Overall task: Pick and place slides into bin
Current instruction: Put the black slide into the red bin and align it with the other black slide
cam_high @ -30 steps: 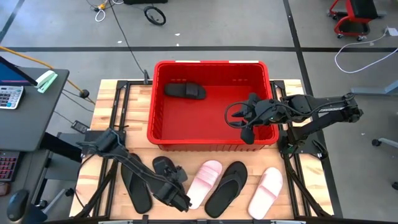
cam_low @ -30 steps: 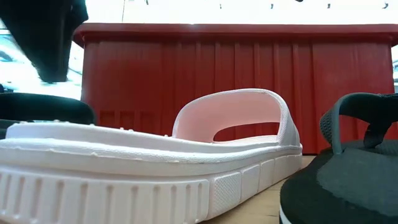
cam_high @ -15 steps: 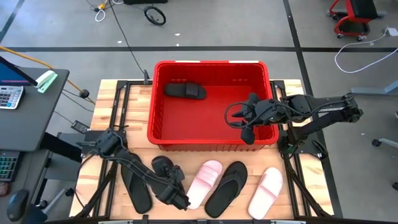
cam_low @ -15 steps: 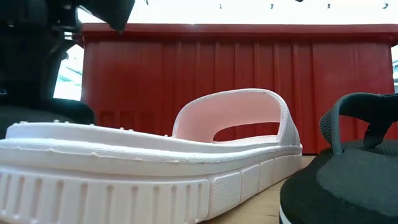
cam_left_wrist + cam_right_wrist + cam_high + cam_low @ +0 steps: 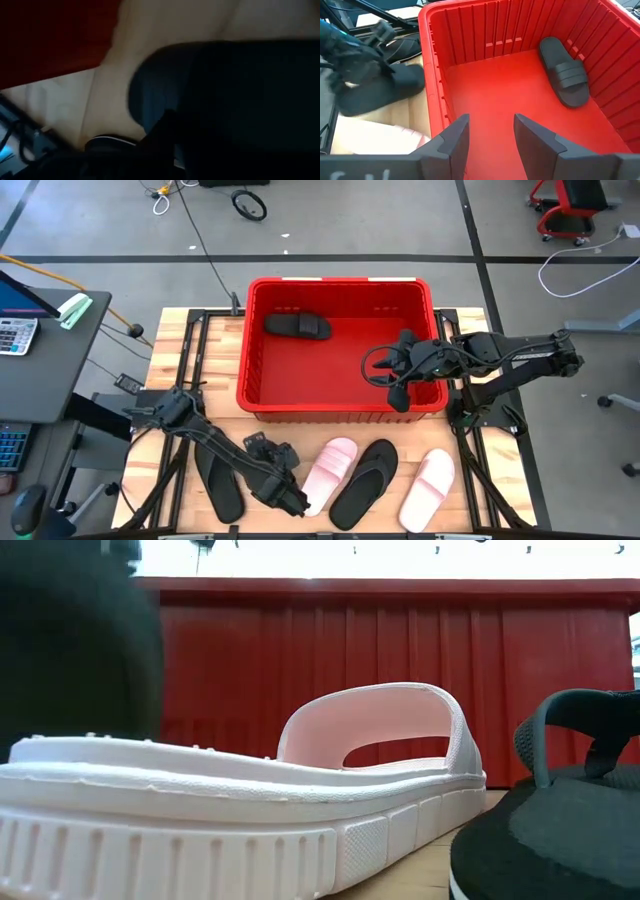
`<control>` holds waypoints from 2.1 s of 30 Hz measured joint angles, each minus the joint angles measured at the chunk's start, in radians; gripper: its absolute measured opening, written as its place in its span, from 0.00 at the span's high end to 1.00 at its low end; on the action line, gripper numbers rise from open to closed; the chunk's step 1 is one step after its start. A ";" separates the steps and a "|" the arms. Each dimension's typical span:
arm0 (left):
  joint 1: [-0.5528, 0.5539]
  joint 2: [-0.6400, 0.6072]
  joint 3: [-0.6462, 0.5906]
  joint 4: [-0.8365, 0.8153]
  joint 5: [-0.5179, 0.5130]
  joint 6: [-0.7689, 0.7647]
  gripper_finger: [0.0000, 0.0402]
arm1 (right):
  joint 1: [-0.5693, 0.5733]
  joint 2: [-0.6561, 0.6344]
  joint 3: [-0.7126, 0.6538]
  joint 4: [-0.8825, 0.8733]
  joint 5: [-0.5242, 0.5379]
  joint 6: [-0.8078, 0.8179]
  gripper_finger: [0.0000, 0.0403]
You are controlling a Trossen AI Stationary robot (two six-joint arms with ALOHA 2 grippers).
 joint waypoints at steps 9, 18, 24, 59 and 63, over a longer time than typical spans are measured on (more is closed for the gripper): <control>-0.041 -0.001 0.432 -0.023 -0.094 0.215 0.98 | 0.000 0.000 0.000 0.046 -0.011 -0.163 0.60; -0.064 -0.168 0.440 0.090 -0.457 0.452 0.98 | 0.000 -0.006 0.000 0.258 -0.200 -0.324 0.61; -0.053 -0.226 0.481 0.098 -0.753 0.717 0.98 | 0.001 -0.040 0.000 0.380 -0.254 -0.540 0.62; 0.144 -0.360 0.493 0.479 -0.640 1.385 0.98 | -0.001 0.017 0.000 0.545 -0.185 -1.262 0.40; 0.152 -0.360 0.493 0.478 -0.639 1.385 0.98 | 0.000 0.028 0.000 0.547 -0.185 -1.258 0.43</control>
